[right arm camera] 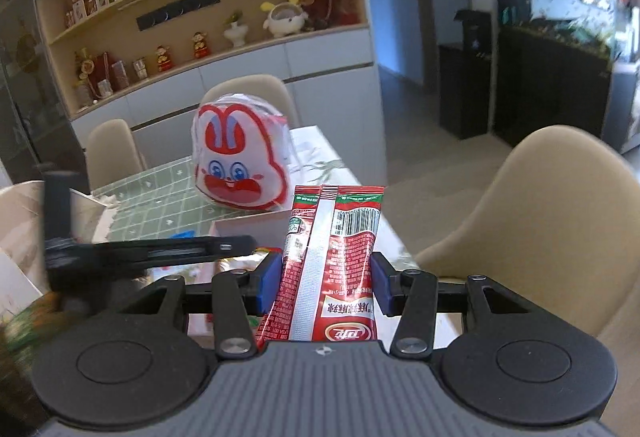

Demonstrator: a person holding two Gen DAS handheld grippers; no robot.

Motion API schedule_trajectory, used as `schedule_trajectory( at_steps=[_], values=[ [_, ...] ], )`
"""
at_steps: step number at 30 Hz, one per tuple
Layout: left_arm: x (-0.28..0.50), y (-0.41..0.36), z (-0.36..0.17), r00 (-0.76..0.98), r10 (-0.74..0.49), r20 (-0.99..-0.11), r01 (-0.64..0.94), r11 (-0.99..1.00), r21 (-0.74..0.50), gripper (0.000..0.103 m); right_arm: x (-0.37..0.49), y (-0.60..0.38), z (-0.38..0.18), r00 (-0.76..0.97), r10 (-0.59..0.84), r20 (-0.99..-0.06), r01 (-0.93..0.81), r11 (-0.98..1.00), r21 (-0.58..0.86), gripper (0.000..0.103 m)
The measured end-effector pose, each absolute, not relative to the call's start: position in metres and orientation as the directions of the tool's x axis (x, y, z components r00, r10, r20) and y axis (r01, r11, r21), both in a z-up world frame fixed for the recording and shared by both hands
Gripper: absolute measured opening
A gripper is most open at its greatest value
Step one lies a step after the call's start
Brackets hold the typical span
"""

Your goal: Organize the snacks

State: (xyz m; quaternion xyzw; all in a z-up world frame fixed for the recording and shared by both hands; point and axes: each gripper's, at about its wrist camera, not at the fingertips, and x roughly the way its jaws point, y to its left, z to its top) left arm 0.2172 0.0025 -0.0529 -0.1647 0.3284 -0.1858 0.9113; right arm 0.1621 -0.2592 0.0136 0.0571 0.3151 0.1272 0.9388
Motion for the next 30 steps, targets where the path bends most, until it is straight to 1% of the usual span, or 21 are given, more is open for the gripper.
schedule_trajectory(
  at_steps=[2, 5, 8, 11, 15, 17, 19, 20, 21, 24, 27, 30],
  values=[
    [0.195, 0.021, -0.049, 0.732, -0.436, -0.523, 0.193, 0.87, -0.454, 0.057, 0.184, -0.247, 0.007, 0.748, 0.298, -0.593, -0.222, 0.954, 0.2, 0.047],
    [0.166, 0.044, -0.058, 0.728, -0.422, -0.54, 0.122, 0.855, -0.504, 0.058, 0.221, -0.224, -0.011, 0.701, 0.335, -0.629, -0.249, 0.942, 0.225, 0.047],
    [0.148, 0.065, -0.085, 0.704, -0.393, -0.592, 0.033, 0.85, -0.526, 0.057, 0.258, -0.204, -0.036, 0.667, 0.335, -0.666, -0.224, 0.942, 0.249, 0.047],
    [0.126, 0.087, -0.108, 0.666, -0.343, -0.662, -0.07, 0.855, -0.513, 0.057, 0.287, -0.186, -0.064, 0.648, 0.305, -0.698, -0.207, 0.952, 0.224, 0.049],
    [0.096, 0.118, -0.122, 0.646, -0.29, -0.706, -0.177, 0.843, -0.508, 0.057, 0.313, -0.177, -0.1, 0.574, 0.321, -0.754, -0.211, 0.947, 0.243, 0.051],
    [0.088, 0.133, -0.124, 0.654, -0.245, -0.716, -0.231, 0.836, -0.498, 0.057, 0.31, -0.178, -0.101, 0.597, 0.291, -0.747, -0.196, 0.957, 0.216, 0.054],
    [0.082, 0.146, -0.123, 0.664, -0.201, -0.72, -0.271, 0.833, -0.482, 0.057, 0.301, -0.177, -0.091, 0.643, 0.256, -0.722, -0.185, 0.967, 0.178, 0.065],
    [0.082, 0.151, -0.123, 0.668, -0.189, -0.719, -0.282, 0.83, -0.48, 0.057, 0.294, -0.175, -0.084, 0.669, 0.241, -0.703, -0.19, 0.97, 0.152, 0.068],
    [0.081, 0.155, -0.121, 0.672, -0.18, -0.718, -0.292, 0.827, -0.481, 0.057, 0.289, -0.17, -0.077, 0.687, 0.24, -0.686, -0.208, 0.969, 0.131, 0.071],
    [0.079, 0.165, -0.121, 0.681, -0.154, -0.716, -0.313, 0.823, -0.474, 0.057, 0.271, -0.143, -0.058, 0.695, 0.287, -0.659, -0.315, 0.946, 0.08, 0.071],
    [0.082, 0.17, -0.117, 0.682, -0.137, -0.719, -0.314, 0.832, -0.457, 0.057, 0.251, -0.102, -0.051, 0.648, 0.376, -0.662, -0.45, 0.891, 0.065, 0.072],
    [0.077, 0.174, -0.114, 0.679, -0.121, -0.724, -0.308, 0.848, -0.431, 0.057, 0.237, -0.058, -0.053, 0.575, 0.461, -0.676, -0.564, 0.822, 0.081, 0.072]
  ],
)
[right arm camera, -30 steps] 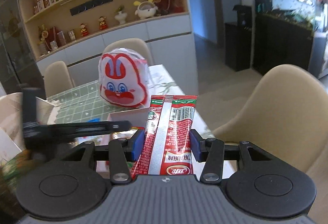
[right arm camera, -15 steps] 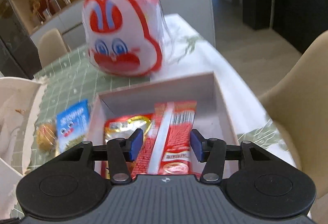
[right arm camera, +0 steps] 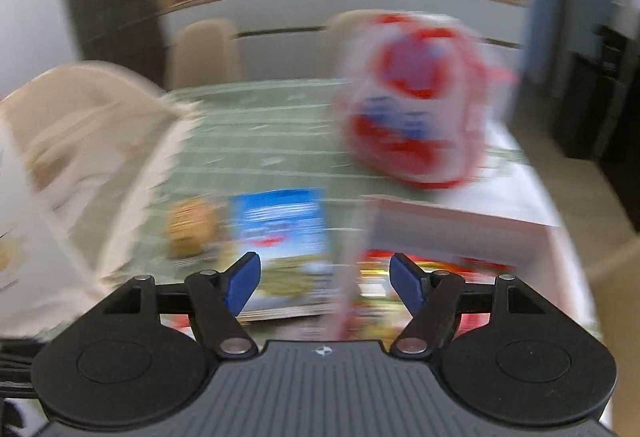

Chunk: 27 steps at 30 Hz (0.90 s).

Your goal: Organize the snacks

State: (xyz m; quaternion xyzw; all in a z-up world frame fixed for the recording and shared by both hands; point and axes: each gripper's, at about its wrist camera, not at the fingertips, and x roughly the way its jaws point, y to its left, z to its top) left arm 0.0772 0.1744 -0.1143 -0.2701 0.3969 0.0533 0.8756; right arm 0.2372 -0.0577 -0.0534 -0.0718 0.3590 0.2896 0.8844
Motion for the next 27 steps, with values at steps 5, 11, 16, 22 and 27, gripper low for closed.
schedule_trajectory(
  at_steps=[5, 11, 16, 22, 27],
  values=[
    [0.064, 0.185, -0.114, 0.663, -0.098, -0.743, -0.308, 0.868, -0.389, 0.057, 0.237, 0.01, -0.073, 0.479, 0.503, -0.719, -0.635, 0.764, 0.112, 0.072],
    [0.044, 0.204, -0.119, 0.668, -0.089, -0.739, -0.342, 0.845, -0.411, 0.057, 0.244, 0.052, -0.112, 0.446, 0.425, -0.788, -0.643, 0.764, 0.049, 0.07],
    [0.042, 0.211, -0.127, 0.661, -0.09, -0.745, -0.365, 0.829, -0.424, 0.057, 0.236, 0.044, -0.131, 0.472, 0.387, -0.792, -0.607, 0.794, 0.027, 0.049],
    [0.052, 0.204, -0.127, 0.65, -0.105, -0.753, -0.345, 0.841, -0.416, 0.057, 0.203, 0.031, -0.137, 0.456, 0.405, -0.792, -0.651, 0.759, 0.014, 0.029],
    [0.063, 0.188, -0.118, 0.648, -0.121, -0.752, -0.302, 0.865, -0.4, 0.057, 0.171, 0.016, -0.136, 0.361, 0.462, -0.81, -0.696, 0.711, 0.095, 0.029]
  ],
)
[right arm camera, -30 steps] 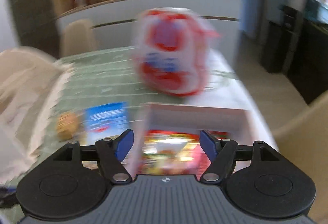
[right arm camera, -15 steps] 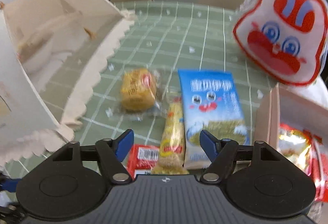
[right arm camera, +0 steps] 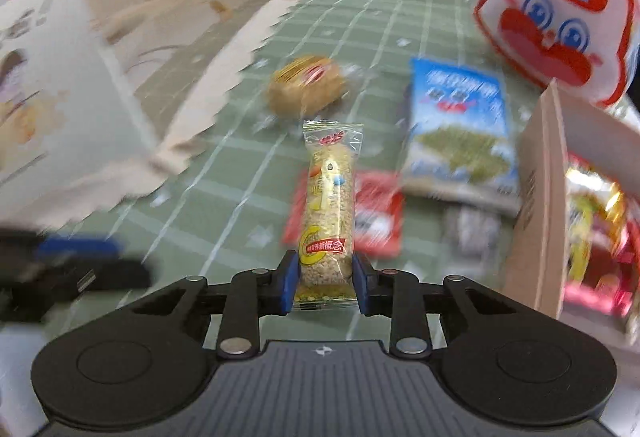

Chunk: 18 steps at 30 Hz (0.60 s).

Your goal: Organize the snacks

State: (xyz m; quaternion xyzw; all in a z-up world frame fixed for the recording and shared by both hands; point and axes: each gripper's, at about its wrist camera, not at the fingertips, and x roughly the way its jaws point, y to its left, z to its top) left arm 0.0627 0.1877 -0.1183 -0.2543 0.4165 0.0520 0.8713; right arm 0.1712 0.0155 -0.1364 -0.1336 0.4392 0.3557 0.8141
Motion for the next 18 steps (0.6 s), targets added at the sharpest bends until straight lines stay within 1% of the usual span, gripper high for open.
schedule_trajectory(
  at_steps=[4, 8, 10, 12, 16, 18],
  values=[
    [0.071, 0.175, -0.114, 0.644, -0.13, -0.754, -0.273, 0.882, -0.385, 0.057, 0.144, -0.004, -0.138, 0.291, 0.506, -0.812, -0.718, 0.676, 0.164, 0.029],
    [0.081, 0.161, -0.117, 0.628, -0.149, -0.764, -0.254, 0.889, -0.382, 0.058, 0.126, -0.021, -0.138, 0.277, 0.532, -0.8, -0.727, 0.661, 0.187, 0.032],
    [0.087, 0.154, -0.12, 0.617, -0.166, -0.769, -0.245, 0.889, -0.388, 0.058, 0.119, -0.03, -0.135, 0.293, 0.536, -0.792, -0.727, 0.662, 0.179, 0.048],
    [0.093, 0.147, -0.123, 0.61, -0.175, -0.772, -0.232, 0.893, -0.386, 0.058, 0.113, -0.04, -0.13, 0.334, 0.532, -0.778, -0.724, 0.673, 0.149, 0.055],
    [0.107, 0.131, -0.126, 0.603, -0.186, -0.776, -0.209, 0.902, -0.378, 0.058, 0.101, -0.054, -0.128, 0.434, 0.48, -0.763, -0.706, 0.707, 0.043, 0.057],
    [0.116, 0.122, -0.129, 0.599, -0.181, -0.78, -0.193, 0.913, -0.36, 0.057, 0.097, -0.061, -0.131, 0.455, 0.455, -0.766, -0.688, 0.725, 0.023, 0.057]
  ],
)
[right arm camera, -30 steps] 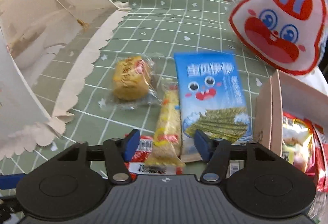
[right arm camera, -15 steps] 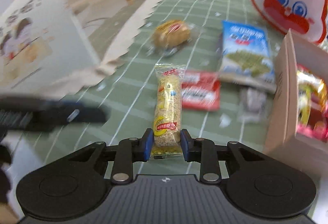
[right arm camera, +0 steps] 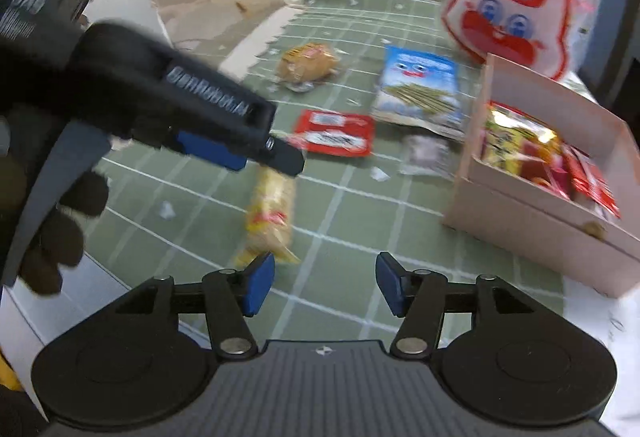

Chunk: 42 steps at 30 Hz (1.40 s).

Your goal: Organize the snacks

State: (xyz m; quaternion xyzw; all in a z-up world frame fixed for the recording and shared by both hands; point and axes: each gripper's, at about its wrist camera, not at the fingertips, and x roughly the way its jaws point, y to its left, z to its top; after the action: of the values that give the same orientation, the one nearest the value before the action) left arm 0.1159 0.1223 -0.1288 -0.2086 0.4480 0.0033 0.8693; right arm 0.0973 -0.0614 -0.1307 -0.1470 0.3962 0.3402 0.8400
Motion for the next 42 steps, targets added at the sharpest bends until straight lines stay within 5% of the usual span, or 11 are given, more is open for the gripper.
schedule_trajectory(
  at_steps=[6, 9, 15, 28, 36, 42],
  values=[
    [0.13, 0.102, -0.14, 0.548, -0.084, -0.832, -0.156, 0.967, -0.2, 0.056, 0.097, -0.085, -0.134, 0.471, 0.413, -0.78, -0.63, 0.776, 0.03, 0.061],
    [0.126, 0.097, -0.143, 0.537, -0.061, -0.841, -0.12, 0.982, -0.148, 0.047, 0.099, -0.092, -0.134, 0.492, 0.407, -0.77, -0.611, 0.791, 0.029, 0.065],
    [0.105, 0.117, -0.14, 0.561, -0.092, -0.823, -0.146, 0.967, -0.207, 0.034, 0.122, -0.08, -0.118, 0.539, 0.422, -0.73, -0.613, 0.79, 0.004, 0.07],
    [0.06, 0.178, -0.138, 0.532, 0.024, -0.847, -0.344, 0.919, -0.19, 0.034, 0.236, 0.074, -0.117, 0.442, 0.502, -0.743, -0.545, 0.809, 0.222, 0.076],
    [0.068, 0.177, -0.139, 0.511, 0.007, -0.859, -0.323, 0.928, -0.185, 0.034, 0.272, 0.15, -0.153, 0.456, 0.434, -0.777, -0.539, 0.829, 0.147, 0.083],
    [0.075, 0.176, -0.143, 0.504, 0.0, -0.864, -0.318, 0.93, -0.186, 0.034, 0.267, 0.141, -0.139, 0.423, 0.483, -0.767, -0.639, 0.759, 0.125, 0.047]
  ],
)
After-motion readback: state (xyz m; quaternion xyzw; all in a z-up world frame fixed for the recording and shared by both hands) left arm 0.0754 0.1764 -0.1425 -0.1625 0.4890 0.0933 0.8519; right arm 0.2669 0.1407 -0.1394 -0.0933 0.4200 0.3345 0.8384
